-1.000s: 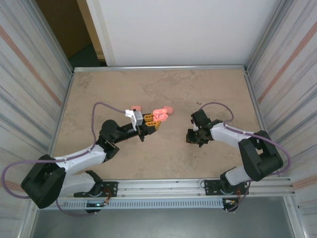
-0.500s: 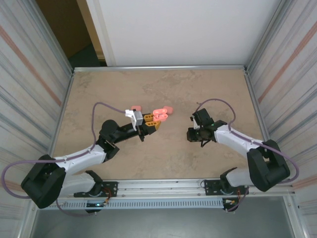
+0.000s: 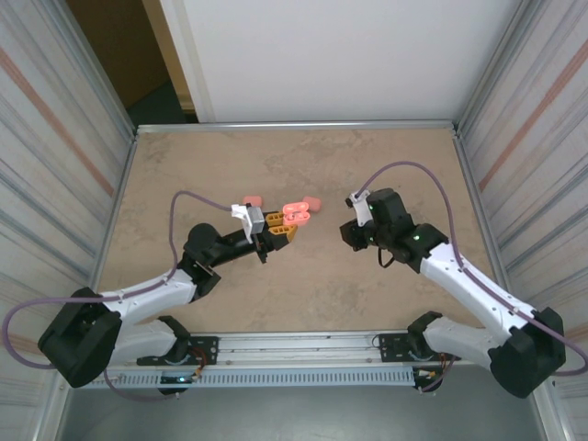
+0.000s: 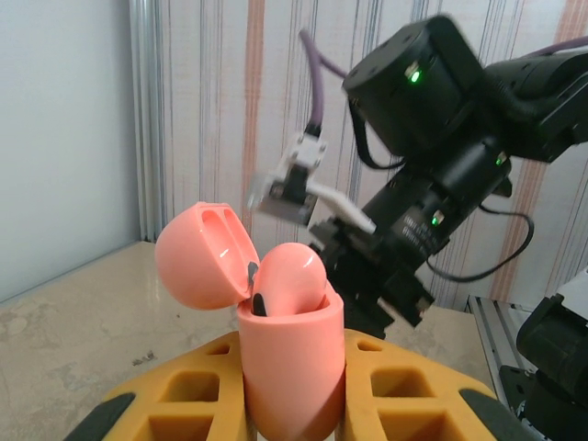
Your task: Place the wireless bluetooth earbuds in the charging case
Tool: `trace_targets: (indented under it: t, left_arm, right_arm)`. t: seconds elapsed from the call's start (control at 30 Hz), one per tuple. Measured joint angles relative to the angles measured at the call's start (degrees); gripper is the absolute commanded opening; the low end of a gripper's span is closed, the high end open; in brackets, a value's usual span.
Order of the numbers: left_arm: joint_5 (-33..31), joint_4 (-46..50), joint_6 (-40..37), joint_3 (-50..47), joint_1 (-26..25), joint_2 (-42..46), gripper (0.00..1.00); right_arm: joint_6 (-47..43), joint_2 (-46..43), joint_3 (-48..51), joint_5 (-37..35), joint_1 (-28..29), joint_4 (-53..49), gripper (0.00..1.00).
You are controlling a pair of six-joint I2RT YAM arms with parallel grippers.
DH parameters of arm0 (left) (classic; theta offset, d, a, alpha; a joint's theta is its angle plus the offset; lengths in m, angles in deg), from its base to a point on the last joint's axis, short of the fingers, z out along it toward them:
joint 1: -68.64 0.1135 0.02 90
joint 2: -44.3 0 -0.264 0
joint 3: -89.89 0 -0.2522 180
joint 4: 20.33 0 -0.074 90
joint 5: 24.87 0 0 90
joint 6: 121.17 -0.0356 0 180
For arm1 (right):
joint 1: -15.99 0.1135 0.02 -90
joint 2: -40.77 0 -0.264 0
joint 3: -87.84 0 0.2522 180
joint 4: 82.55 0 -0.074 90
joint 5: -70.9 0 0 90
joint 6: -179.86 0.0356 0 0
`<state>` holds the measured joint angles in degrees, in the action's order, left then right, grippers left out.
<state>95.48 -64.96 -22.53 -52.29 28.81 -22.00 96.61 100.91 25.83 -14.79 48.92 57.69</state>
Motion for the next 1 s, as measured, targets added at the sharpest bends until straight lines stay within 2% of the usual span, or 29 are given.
trace_targets:
  t: [0.3,0.63,1.0]
  left_arm:
    - [0.0,-0.5,0.2,-0.2,0.0,-0.1,0.00]
    - [0.7,-2.3,0.7,-0.2,0.0,-2.1,0.00]
    - [3.0,-3.4,1.9,1.1,0.0,-3.9,0.00]
  right_arm:
    - [-9.3,-5.7,-6.8,0.9,0.0,-1.6,0.21]
    - [-16.5,-8.8,-11.6,6.5,0.4,-1.9,0.21]
    - [-23.5,-7.7,-16.2,12.4,4.4,-1.0,0.22]
